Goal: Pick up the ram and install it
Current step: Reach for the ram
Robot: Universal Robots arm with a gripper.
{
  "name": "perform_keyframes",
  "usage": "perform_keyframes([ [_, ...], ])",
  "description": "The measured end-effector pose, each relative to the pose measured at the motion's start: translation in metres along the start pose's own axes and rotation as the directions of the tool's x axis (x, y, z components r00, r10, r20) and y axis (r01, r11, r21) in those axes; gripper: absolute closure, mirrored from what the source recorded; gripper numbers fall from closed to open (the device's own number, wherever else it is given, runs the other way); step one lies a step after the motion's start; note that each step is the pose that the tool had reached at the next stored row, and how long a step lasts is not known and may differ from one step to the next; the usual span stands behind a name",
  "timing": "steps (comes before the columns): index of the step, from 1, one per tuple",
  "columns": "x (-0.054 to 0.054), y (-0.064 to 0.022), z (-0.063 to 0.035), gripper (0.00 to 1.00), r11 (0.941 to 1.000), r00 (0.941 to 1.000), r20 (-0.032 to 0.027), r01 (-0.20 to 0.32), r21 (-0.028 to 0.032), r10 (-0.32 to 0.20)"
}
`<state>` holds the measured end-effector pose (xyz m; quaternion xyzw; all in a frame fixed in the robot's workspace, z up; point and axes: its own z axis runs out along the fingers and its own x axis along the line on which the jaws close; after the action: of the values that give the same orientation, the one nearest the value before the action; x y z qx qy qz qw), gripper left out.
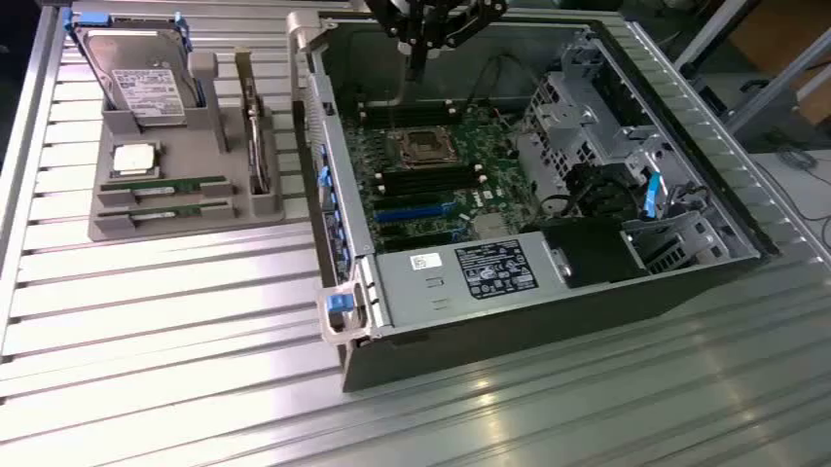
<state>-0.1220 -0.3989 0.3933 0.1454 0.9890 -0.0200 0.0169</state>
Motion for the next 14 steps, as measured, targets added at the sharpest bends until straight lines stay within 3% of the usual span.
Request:
perform_keyframes([
  [1, 0.0055, -0.0016, -0.0002, 0.90, 1.0000, 1.0000, 0.0001, 0.000, 0.0003, 0.000],
  [14, 0.0089, -0.0027, -0.0003, 0.90, 1.0000, 1.0000, 0.0001, 0.000, 0.0003, 0.000],
])
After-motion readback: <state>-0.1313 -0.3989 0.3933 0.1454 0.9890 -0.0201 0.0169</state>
